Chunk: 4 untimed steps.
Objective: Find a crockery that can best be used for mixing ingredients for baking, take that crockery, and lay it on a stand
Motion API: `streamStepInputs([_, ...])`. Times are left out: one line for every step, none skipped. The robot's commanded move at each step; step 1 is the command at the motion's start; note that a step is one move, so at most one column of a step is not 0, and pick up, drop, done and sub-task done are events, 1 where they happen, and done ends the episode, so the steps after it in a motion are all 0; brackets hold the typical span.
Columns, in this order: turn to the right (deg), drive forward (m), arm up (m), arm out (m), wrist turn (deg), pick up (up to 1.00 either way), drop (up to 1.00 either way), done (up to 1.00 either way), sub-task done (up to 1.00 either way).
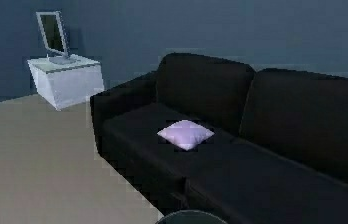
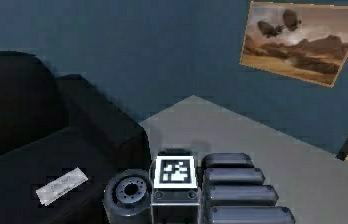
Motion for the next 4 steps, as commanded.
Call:
streamStepInputs([0.0, 0.20, 0.00, 0.00, 0.0, 0.00, 0.00, 0.00, 0.00])
streamStepInputs([-39.0, 0.00, 0.00, 0.00, 0.0, 0.00, 0.00, 0.00, 0.00])
streamStepInputs([0.0, 0.20, 0.00, 0.00, 0.0, 0.00, 0.00, 0.00, 0.00])
streamStepInputs([-6.0, 0.00, 0.00, 0.00, 0.0, 0.00, 0.00, 0.00, 0.00])
